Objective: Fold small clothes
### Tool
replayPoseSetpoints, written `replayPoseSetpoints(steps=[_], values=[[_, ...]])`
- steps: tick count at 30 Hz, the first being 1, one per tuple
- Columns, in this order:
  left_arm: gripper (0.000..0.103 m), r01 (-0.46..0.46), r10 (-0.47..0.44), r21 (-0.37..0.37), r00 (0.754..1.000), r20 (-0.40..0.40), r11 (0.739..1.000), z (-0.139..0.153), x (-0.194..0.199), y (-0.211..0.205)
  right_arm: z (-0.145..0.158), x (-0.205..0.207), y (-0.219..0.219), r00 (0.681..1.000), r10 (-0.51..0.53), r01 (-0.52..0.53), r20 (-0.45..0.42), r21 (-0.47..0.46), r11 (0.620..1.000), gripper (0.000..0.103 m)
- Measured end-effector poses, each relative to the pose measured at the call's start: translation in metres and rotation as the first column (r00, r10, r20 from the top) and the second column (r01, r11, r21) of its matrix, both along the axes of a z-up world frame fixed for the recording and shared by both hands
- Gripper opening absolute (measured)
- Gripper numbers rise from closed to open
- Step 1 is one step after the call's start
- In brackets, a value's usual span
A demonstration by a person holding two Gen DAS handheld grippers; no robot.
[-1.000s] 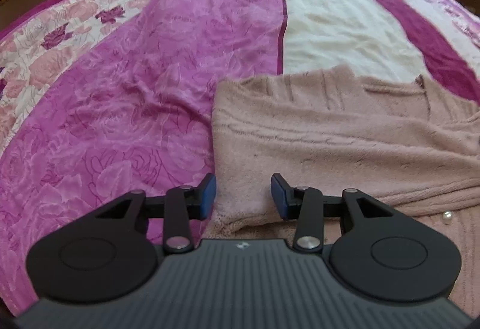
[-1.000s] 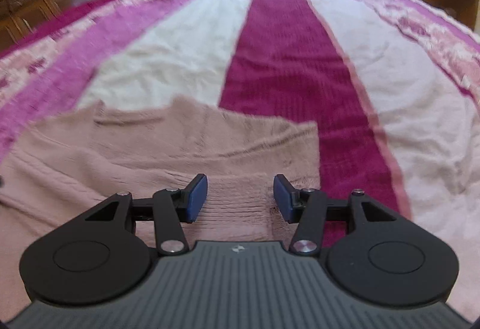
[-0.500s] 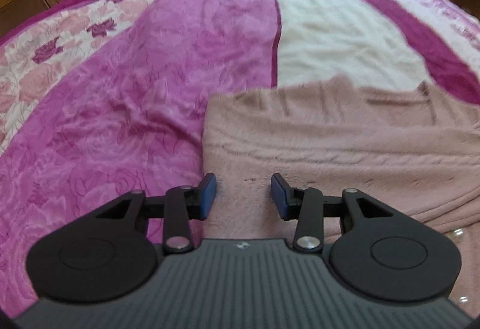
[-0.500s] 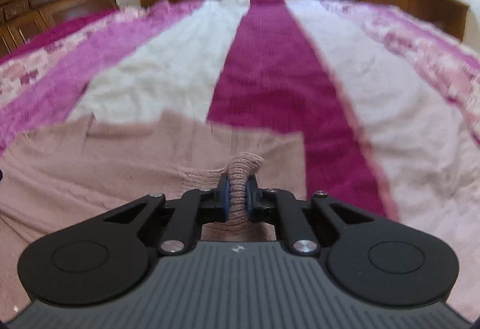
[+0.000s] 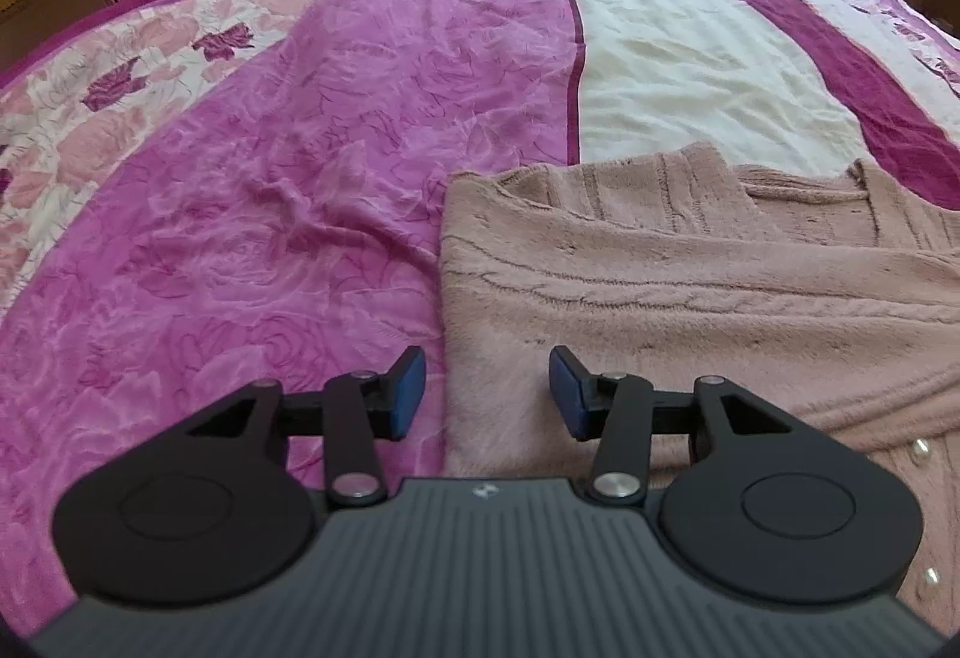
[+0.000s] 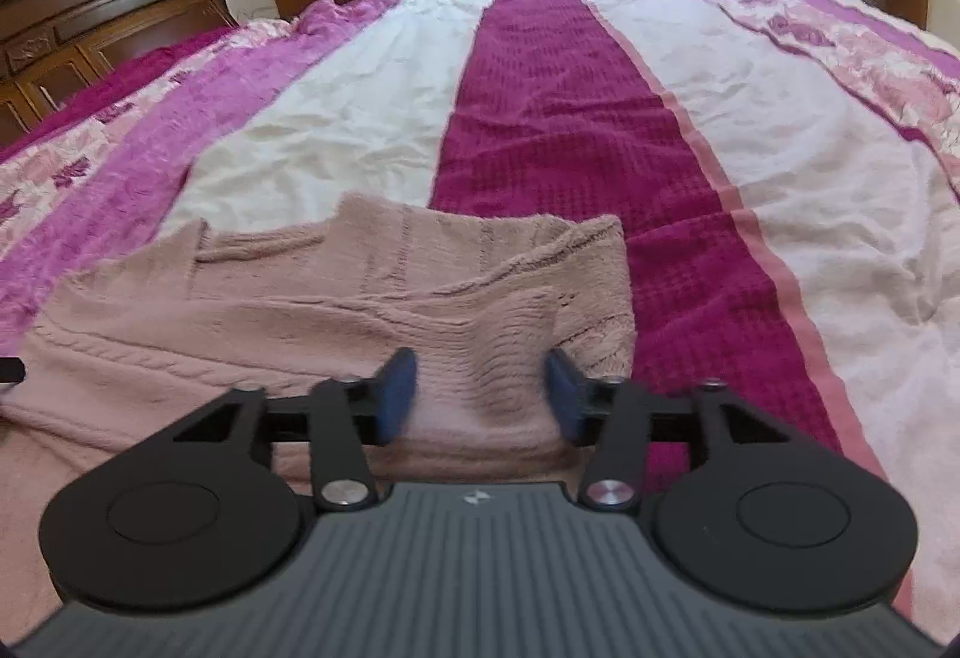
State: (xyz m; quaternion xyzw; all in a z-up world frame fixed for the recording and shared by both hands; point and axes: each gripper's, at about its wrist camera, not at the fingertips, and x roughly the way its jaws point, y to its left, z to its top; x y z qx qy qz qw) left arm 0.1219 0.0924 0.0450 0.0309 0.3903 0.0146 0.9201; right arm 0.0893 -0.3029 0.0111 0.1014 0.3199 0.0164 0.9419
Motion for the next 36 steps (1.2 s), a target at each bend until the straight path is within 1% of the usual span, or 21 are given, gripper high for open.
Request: replayPoseSetpoints(steps=[1, 7, 14, 20, 21, 22, 24, 32, 36], values=[[0.048, 0.0, 0.0, -0.001, 1.0, 0.001, 1.0, 0.003, -0.005, 0.002, 0.004, -0.007, 0.0, 1.0, 0.002, -0.002, 0.012, 0.0, 1.0, 0.062], [0.048, -0.011, 0.011, 0.0, 1.0, 0.019, 1.0, 0.024, -0.035, 0.012, 0.029, -0.06, 0.002, 0.997, 0.022, -0.026, 0.077, 0.046, 0.999, 0.063], [0.048, -0.009, 0.007, 0.04, 0.998, 0.062, 0.999, 0.047, -0.069, 0.024, 0.054, -0.118, 0.01, 0.988, 0.071, -0.078, 0.136, 0.046, 0.996, 0.064], [0.048, 0.007, -0.009, 0.025, 0.997, 0.082, 1.0, 0.054, -0.101, 0.027, 0.065, -0.16, 0.024, 0.979, 0.128, -0.133, 0.156, 0.019, 0.991, 0.065], [0.048, 0.013, -0.014, 0.02, 0.997, 0.081, 1.0, 0.053, -0.106, 0.025, 0.065, -0.167, 0.028, 0.978, 0.142, -0.145, 0.156, 0.009, 0.989, 0.065], [0.048, 0.019, -0.02, 0.017, 0.997, 0.078, 1.0, 0.051, -0.111, 0.024, 0.065, -0.173, 0.032, 0.976, 0.153, -0.154, 0.156, -0.001, 0.988, 0.069], [0.048, 0.033, -0.034, 0.01, 0.997, 0.072, 0.999, 0.047, -0.119, 0.019, 0.063, -0.186, 0.041, 0.971, 0.177, -0.175, 0.159, -0.024, 0.984, 0.074], [0.048, 0.101, -0.101, 0.001, 0.994, 0.039, 0.995, 0.026, -0.147, 0.0, 0.043, -0.225, 0.07, 0.959, 0.263, -0.255, 0.109, -0.077, 0.964, 0.075], [0.048, 0.136, -0.136, -0.001, 0.99, 0.024, 0.991, 0.018, -0.159, -0.009, 0.032, -0.234, 0.081, 0.952, 0.294, -0.286, 0.082, -0.099, 0.953, 0.075]])
